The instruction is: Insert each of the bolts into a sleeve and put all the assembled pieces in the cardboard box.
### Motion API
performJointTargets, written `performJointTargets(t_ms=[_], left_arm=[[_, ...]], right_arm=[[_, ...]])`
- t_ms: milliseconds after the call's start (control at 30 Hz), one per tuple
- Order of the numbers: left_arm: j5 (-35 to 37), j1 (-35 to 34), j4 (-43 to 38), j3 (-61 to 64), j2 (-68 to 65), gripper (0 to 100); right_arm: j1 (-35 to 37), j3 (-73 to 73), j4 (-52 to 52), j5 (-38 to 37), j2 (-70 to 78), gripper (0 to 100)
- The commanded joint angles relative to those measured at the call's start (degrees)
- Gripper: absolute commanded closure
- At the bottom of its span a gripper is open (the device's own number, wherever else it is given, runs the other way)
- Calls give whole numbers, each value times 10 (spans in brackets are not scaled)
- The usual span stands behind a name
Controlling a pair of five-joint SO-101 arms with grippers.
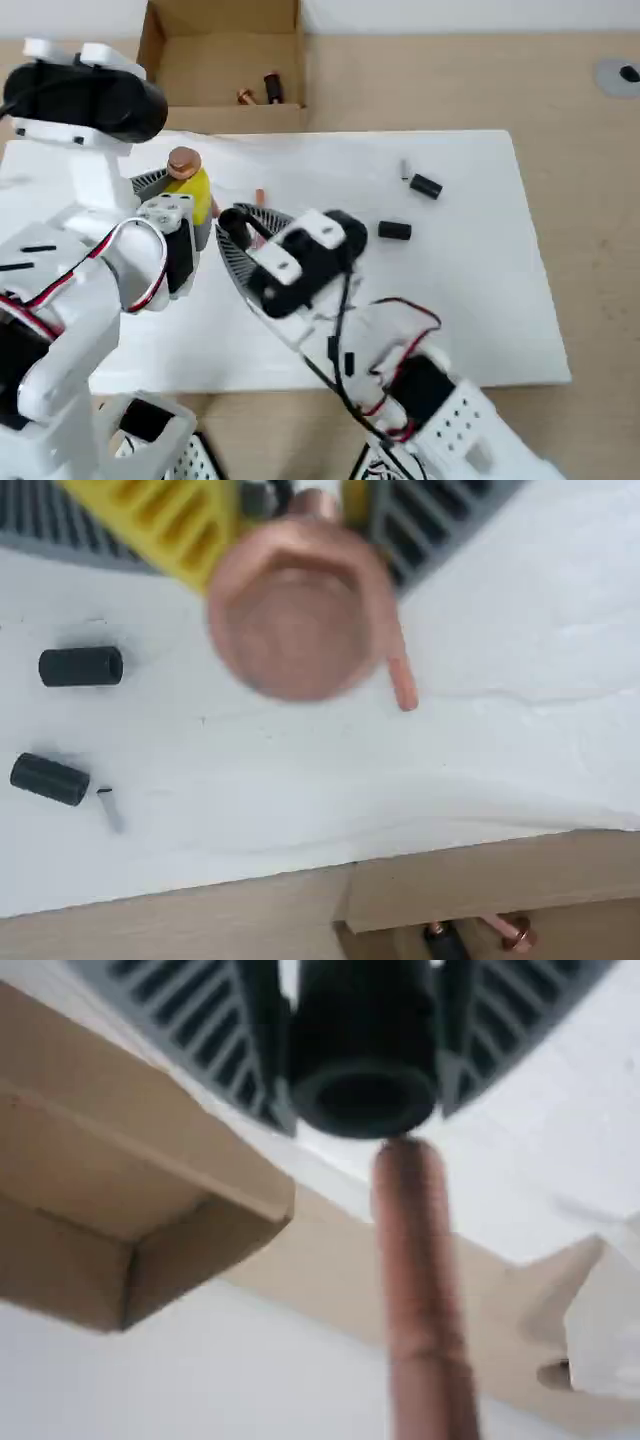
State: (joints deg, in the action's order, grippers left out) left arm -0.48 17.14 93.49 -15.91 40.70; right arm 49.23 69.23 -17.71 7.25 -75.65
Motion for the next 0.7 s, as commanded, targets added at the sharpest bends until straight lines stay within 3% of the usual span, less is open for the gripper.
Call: performJointTargets(t_ms=[0, 100, 300, 667], left_arm=[[-3, -9, -28, -25, -2, 991], [-3, 0, -52, -25, -3, 991], [2, 82, -58, -25, -4, 991], [-4, 85, -41, -25, -4, 992]], right_arm=[[-7, 27, 18, 3, -59, 989], [-7, 51, 18, 4, -89, 989], [-7, 61, 17, 4, -104, 989], [-9, 61, 17, 4, -104, 989]])
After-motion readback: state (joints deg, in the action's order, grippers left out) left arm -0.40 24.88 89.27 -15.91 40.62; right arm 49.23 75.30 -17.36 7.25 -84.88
